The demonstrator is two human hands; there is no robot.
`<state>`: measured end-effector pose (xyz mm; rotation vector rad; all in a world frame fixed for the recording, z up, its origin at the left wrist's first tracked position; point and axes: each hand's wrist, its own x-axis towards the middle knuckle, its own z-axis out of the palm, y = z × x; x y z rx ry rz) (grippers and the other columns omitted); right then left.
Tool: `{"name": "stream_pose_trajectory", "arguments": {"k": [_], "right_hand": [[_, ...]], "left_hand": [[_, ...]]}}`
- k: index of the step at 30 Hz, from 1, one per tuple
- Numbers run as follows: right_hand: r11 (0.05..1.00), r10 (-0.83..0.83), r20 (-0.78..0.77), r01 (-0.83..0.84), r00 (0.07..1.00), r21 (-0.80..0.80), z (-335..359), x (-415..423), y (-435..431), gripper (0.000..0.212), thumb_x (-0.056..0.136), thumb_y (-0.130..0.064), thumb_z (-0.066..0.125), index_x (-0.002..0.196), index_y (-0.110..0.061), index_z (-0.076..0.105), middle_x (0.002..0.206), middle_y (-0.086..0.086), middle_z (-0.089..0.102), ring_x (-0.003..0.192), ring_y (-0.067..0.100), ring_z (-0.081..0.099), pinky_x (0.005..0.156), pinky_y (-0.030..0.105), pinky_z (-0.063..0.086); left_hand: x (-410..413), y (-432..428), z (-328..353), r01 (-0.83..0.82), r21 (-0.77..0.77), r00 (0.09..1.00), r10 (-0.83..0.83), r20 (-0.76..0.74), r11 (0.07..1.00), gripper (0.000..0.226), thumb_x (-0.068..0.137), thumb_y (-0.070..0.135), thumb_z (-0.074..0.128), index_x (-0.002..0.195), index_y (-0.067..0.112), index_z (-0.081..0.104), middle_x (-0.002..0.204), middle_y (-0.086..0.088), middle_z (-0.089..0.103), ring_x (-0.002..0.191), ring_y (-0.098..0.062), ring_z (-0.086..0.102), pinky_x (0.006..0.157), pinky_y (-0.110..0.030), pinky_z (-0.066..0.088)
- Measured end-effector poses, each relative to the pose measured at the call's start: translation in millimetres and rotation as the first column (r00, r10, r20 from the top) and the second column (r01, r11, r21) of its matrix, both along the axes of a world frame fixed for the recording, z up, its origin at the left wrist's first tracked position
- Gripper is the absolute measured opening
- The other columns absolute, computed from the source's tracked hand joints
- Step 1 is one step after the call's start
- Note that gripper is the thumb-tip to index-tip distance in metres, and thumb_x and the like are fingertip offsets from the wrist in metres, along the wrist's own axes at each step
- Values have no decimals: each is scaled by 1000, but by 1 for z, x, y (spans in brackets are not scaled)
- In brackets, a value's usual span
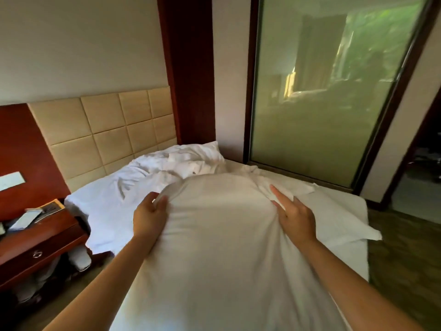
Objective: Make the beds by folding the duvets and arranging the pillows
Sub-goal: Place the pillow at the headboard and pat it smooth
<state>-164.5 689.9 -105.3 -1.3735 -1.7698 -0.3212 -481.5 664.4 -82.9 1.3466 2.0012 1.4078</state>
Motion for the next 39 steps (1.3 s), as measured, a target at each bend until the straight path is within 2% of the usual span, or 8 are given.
{"name": "stream_pose_trajectory", "arguments": {"k": [13,18,21,26,32,34,37,39], "right_hand": [[973,-230,-106,224,967,-60,11,184,176,45,93,-61,23,131,-41,37,91,21,66,75,38,64,65,43,56],[894,-304,-139,231,943,-385,-37,223,229,44,98,-33,43,141,-37,35,121,16,59,104,32,60,88,37,48],[691,-287,-87,144,954,-708,-101,250,252,49,99,-34,42,146,-34,27,126,14,57,112,28,56,97,33,42],[21,-222,134,142,966,-990,-177,270,270,76,97,-42,44,150,-29,-8,148,23,14,136,35,31,109,34,31],[725,-372,63,332,926,-604,-183,221,319,59,93,-33,53,146,-17,33,146,25,35,130,40,42,103,45,40],[676,-233,124,252,964,-692,-200,202,326,61,94,-41,42,149,-20,27,152,21,26,137,38,32,108,47,31],[202,111,150,125,983,-971,-253,196,317,69,96,-51,34,150,-34,-5,158,7,-12,146,32,0,115,52,14],[160,127,158,137,979,-978,-265,196,311,75,94,-52,39,148,-36,-10,157,7,-19,146,32,-6,114,54,9]], "left_hand": [[184,233,20,140,181,984,-116,-136,974,35,96,38,44,114,14,61,105,-13,69,103,-35,59,86,-38,44],[222,293,-37,191,-28,956,-192,-222,981,29,98,37,39,113,16,52,96,-17,67,96,-41,60,79,-40,44],[221,318,-107,263,-417,889,-386,-244,870,35,99,36,39,128,17,41,104,-13,64,102,-36,60,82,-38,45],[213,339,-176,256,-838,727,-668,-162,482,73,99,32,42,149,6,-3,150,-15,30,136,-26,36,109,-31,31],[281,356,-175,292,-447,735,-497,-461,846,84,89,48,53,150,35,-4,157,-7,7,143,-28,18,106,-56,32],[302,351,-199,326,-588,635,-632,-445,741,85,89,52,50,146,44,-13,158,1,-16,146,-25,-4,108,-63,19],[294,331,-259,257,-948,410,-910,-67,186,93,90,42,56,141,45,-22,155,-1,-27,145,-31,-12,115,-58,13],[280,319,-277,256,-960,424,-906,2,118,92,92,33,55,141,44,-22,152,0,-31,145,-32,-10,115,-55,16]]}}
